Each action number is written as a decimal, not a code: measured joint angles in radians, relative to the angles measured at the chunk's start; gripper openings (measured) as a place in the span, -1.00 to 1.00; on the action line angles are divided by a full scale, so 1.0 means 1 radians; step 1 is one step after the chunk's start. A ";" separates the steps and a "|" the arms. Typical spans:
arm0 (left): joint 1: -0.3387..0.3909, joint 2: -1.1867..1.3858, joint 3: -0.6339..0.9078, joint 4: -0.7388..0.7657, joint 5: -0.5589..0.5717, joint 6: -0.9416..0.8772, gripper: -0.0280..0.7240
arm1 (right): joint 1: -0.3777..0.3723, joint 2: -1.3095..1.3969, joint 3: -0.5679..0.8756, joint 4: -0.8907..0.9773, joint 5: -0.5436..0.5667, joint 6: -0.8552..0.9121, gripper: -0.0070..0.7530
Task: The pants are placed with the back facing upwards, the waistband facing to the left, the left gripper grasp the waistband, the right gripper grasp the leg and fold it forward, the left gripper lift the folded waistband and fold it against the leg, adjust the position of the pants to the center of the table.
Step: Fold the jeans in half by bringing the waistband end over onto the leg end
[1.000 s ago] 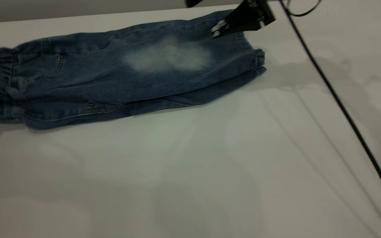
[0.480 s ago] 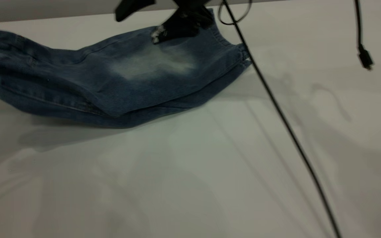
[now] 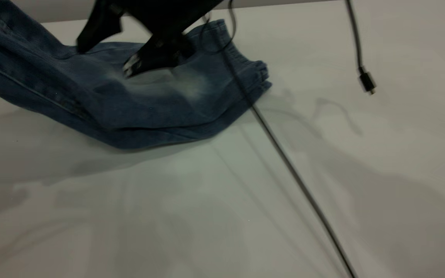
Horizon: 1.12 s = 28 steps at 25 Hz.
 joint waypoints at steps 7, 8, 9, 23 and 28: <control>0.000 -0.024 -0.002 -0.002 0.001 0.001 -0.53 | 0.117 0.039 -0.071 -0.079 0.013 0.052 0.53; 0.000 -0.024 -0.002 -0.002 0.001 0.002 -0.53 | 0.132 0.045 -0.072 -0.090 0.013 0.054 0.53; 0.000 -0.023 -0.002 -0.002 0.001 0.002 -0.53 | 0.151 0.050 -0.072 -0.095 0.015 0.054 0.53; 0.000 -0.023 -0.003 -0.008 0.025 0.034 -0.53 | 0.073 0.016 -0.077 -0.153 0.142 0.057 0.53; 0.000 -0.023 -0.003 -0.007 0.017 0.034 -0.53 | 0.040 0.013 -0.077 -0.180 0.276 -0.009 0.53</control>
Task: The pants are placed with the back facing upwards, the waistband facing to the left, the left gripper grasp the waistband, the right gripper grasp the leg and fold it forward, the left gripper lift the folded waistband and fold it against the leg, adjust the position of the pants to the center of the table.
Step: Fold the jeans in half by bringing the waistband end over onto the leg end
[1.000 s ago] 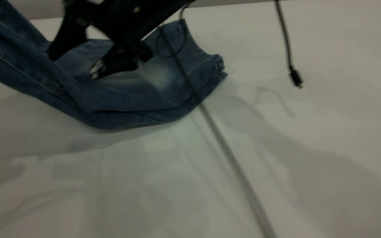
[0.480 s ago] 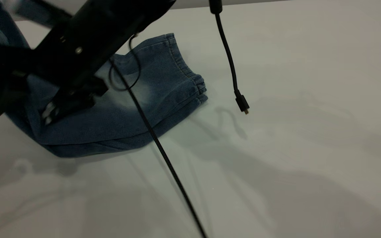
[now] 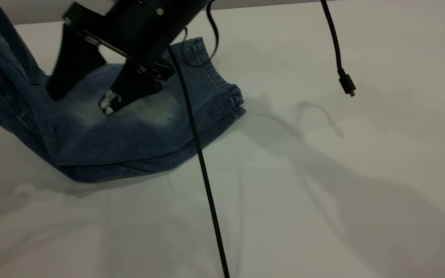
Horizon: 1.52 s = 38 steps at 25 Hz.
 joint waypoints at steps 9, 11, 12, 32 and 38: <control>0.000 -0.001 -0.001 -0.003 0.091 0.027 -0.53 | 0.000 0.033 0.000 -0.157 -0.214 0.082 0.53; 0.000 -0.010 -0.001 -0.003 0.088 0.027 -0.53 | 0.000 0.046 0.000 -0.174 -0.304 0.084 0.53; 0.000 -0.012 -0.002 -0.003 0.089 0.027 -0.53 | 0.001 0.055 0.000 -0.177 -0.334 0.084 0.53; -0.128 -0.027 -0.002 -0.165 0.002 0.179 -0.53 | 0.083 0.112 -0.001 -0.138 -0.385 0.076 0.52; -0.286 0.020 -0.002 -0.172 -0.128 0.184 -0.53 | 0.083 0.112 -0.001 -0.142 -0.380 0.076 0.52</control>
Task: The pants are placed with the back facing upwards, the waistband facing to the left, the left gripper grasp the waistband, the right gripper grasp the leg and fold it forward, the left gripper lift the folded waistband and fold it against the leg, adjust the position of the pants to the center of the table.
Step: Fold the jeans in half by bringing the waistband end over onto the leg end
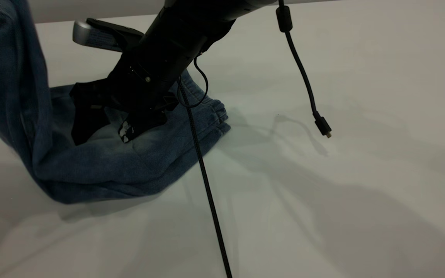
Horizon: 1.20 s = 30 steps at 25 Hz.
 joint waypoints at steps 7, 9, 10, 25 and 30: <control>-0.053 0.038 0.000 -0.076 -0.056 0.076 -0.53 | -0.018 -0.028 0.002 -0.056 0.017 0.001 0.52; -0.053 0.038 0.000 -0.082 -0.055 0.081 -0.53 | -0.031 -0.045 0.002 -0.072 0.009 0.002 0.52; -0.053 0.038 0.000 -0.083 -0.054 0.081 -0.53 | -0.039 -0.054 0.002 -0.080 0.009 0.004 0.52; -0.056 0.146 -0.007 -0.318 -0.024 0.309 -0.53 | -0.292 -0.280 -0.007 -0.221 0.065 0.038 0.52; -0.135 0.267 -0.085 -0.348 -0.016 0.412 -0.53 | -0.343 -0.341 -0.007 -0.223 0.093 0.037 0.49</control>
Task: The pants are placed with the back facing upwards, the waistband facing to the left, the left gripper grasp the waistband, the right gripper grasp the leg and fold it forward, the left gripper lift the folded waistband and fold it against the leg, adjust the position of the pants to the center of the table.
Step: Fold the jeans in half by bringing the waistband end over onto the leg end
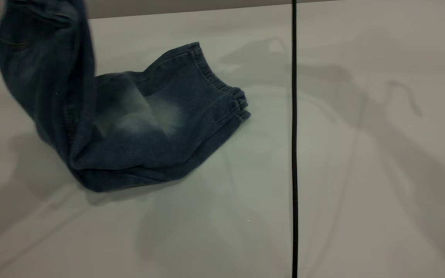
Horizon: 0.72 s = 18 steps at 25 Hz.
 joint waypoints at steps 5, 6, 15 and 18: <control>-0.120 0.129 -0.121 0.000 -0.103 0.003 -0.53 | 0.003 -0.010 0.000 -0.010 0.020 -0.001 0.44; -0.142 0.158 -0.140 0.000 -0.112 0.003 -0.53 | 0.002 -0.010 0.000 -0.014 0.020 -0.001 0.44; -0.302 0.428 -0.312 0.000 -0.117 0.003 -0.53 | -0.007 -0.013 0.000 -0.059 0.038 -0.002 0.44; -0.311 0.484 -0.328 0.000 -0.119 0.005 -0.53 | -0.029 -0.033 0.000 -0.096 0.049 -0.002 0.44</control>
